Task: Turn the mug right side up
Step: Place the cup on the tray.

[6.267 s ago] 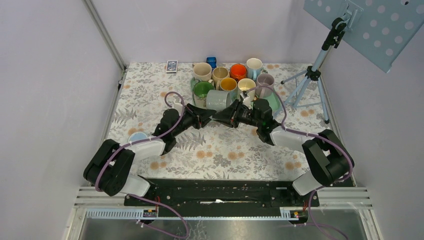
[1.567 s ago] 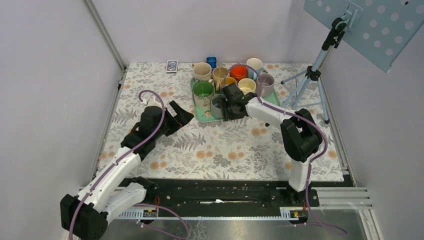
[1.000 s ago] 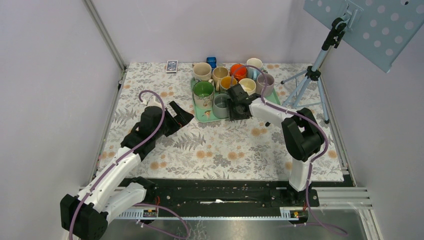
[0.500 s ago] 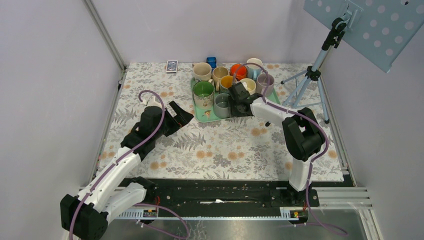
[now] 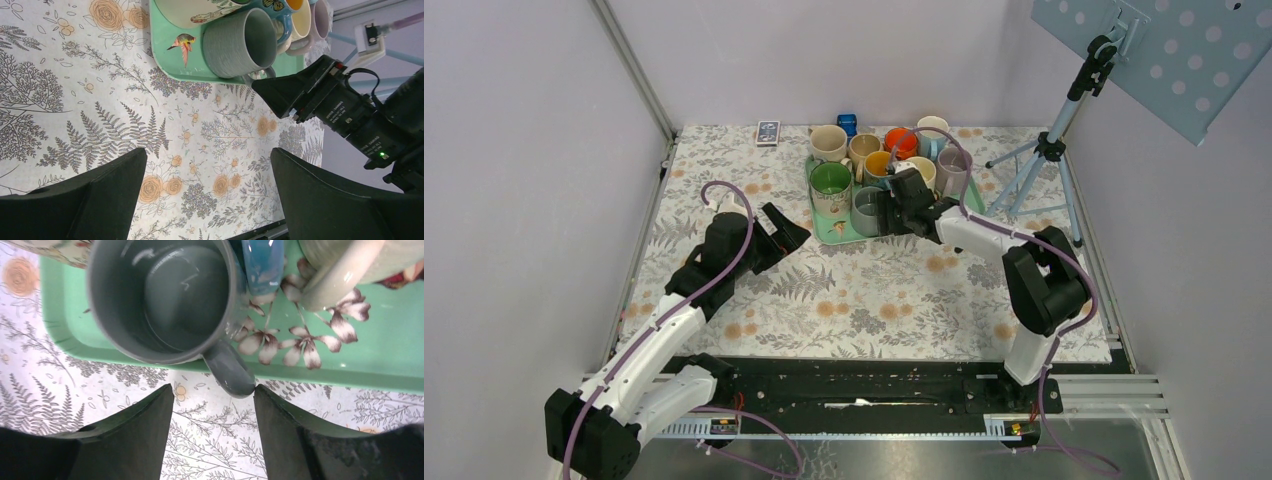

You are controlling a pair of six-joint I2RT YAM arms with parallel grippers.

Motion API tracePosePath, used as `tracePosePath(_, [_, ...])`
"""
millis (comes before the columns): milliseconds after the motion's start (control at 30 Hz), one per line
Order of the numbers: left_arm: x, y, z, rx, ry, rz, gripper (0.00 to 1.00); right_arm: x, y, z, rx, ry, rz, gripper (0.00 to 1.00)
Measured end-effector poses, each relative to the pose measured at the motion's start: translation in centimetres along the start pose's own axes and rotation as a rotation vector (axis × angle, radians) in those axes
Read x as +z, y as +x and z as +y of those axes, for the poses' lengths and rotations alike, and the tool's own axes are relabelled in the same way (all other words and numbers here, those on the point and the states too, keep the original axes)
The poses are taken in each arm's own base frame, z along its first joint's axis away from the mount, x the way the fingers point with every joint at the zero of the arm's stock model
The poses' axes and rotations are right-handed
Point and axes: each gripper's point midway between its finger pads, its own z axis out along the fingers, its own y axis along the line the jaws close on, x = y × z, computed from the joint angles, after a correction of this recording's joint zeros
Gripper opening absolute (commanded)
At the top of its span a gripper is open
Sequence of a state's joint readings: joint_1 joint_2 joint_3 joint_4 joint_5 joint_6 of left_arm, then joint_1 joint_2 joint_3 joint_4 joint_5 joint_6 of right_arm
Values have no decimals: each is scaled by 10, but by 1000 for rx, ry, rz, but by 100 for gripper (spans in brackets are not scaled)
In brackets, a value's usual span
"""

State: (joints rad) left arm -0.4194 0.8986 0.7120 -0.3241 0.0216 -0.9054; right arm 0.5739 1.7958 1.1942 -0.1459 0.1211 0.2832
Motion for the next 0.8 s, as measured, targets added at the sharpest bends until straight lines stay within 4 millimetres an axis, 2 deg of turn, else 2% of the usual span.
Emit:
tracePosePath(200, [0,0,0,0,-1,1,99,-5,-18,14,-22,-90,-54,81])
tracePosePath(500, [-2,4,6,9,-20,14,99,-2,-59,17,15,-200,-114,88])
tracePosePath(600, [-3,4,6,11,-21,15,99,0,-61,25,17,-240,-108,88])
tracePosePath(800, [-3,4,6,10,-24,17,99,5,-52,35,39,-292,-69,89])
